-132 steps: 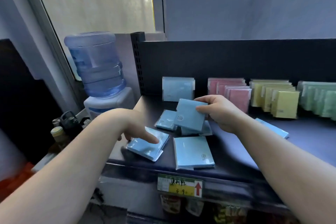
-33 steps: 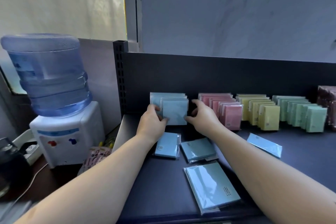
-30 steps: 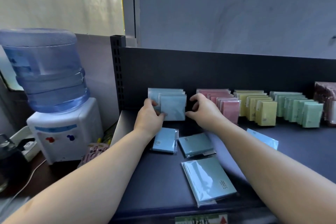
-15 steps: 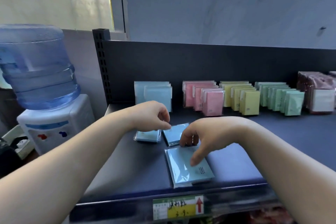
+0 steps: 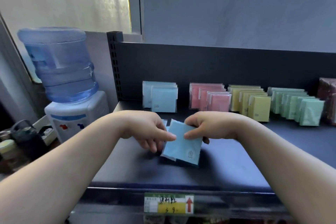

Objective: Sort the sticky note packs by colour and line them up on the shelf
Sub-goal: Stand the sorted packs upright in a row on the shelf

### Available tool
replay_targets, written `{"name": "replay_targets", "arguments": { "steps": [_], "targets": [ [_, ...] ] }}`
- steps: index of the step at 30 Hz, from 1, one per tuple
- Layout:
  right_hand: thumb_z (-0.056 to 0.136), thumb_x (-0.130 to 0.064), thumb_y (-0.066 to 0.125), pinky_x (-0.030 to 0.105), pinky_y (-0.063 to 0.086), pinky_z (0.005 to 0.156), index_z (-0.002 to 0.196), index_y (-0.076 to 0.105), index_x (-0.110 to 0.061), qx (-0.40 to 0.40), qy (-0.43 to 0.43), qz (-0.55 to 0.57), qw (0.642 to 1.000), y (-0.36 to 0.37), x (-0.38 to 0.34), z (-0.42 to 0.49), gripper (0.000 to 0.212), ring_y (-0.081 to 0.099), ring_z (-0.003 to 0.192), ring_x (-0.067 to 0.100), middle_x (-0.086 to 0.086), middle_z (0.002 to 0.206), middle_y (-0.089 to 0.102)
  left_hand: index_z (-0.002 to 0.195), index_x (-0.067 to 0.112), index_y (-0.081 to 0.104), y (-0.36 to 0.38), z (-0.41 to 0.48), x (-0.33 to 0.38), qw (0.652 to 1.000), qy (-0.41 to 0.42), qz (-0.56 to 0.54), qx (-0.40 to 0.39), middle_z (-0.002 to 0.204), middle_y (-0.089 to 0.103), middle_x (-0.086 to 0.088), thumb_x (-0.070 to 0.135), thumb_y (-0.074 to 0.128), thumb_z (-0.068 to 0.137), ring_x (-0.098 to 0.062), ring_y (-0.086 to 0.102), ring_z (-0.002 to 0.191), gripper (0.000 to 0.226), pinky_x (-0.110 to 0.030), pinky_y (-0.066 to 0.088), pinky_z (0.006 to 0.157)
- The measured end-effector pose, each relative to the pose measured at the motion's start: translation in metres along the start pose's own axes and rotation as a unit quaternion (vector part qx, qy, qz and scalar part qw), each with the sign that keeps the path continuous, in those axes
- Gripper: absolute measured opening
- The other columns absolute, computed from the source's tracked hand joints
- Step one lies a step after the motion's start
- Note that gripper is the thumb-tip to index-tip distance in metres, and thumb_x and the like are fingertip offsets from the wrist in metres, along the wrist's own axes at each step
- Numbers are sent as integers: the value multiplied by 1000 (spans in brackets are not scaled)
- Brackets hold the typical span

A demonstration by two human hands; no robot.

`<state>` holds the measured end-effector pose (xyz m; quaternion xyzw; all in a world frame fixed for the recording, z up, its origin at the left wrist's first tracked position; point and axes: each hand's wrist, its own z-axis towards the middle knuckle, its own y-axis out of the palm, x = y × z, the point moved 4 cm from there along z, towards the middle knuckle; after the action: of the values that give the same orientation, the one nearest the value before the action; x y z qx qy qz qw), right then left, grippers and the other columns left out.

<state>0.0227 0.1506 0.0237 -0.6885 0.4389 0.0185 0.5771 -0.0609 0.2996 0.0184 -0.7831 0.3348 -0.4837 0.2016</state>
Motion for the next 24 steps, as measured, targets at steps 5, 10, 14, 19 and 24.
{"name": "replay_targets", "arguments": {
  "steps": [5, 10, 14, 19, 24],
  "targets": [
    [96, -13, 52, 24, 45, 57, 101, 56, -10, 88, -12, 270, 959, -8, 10, 27, 7, 58, 74, 14, 5, 91, 64, 99, 11, 62, -11, 7, -3, 985, 53, -130, 103, 83, 70, -2, 10, 60, 90, -12, 67, 71, 10, -24, 50, 62],
    [85, -7, 63, 35, 56, 67, 118, 47, -17, 233, 2, 286, 930, -19, 9, 50, 39, 65, 84, 20, 10, 96, 64, 93, 13, 62, -38, 24, -14, 954, 64, -192, 222, 76, 66, -2, 8, 55, 92, -13, 63, 63, 8, -23, 47, 56],
    [88, -14, 58, 30, 47, 73, 106, 57, -17, 331, 25, 121, 935, -31, 3, 62, 19, 60, 82, 18, 0, 89, 64, 91, 14, 65, -60, 40, -17, 928, 95, -172, 316, 74, 65, -5, 7, 58, 90, -12, 58, 56, 10, -18, 40, 43],
    [90, -18, 57, 25, 38, 71, 94, 59, -18, 368, 73, 50, 926, -28, 10, 81, 4, 54, 84, 18, 0, 92, 61, 84, 22, 60, -74, 62, -33, 905, 102, -124, 394, 82, 65, -1, 13, 65, 84, -23, 65, 79, 10, -40, 57, 72],
    [88, -21, 64, 21, 38, 67, 104, 61, -15, 391, 86, 52, 915, -18, 25, 92, 17, 54, 79, 14, -5, 84, 58, 87, 21, 57, -67, 76, -49, 901, 106, -93, 409, 83, 62, 4, 18, 70, 82, -22, 63, 83, 15, -42, 54, 81]
  ]
}}
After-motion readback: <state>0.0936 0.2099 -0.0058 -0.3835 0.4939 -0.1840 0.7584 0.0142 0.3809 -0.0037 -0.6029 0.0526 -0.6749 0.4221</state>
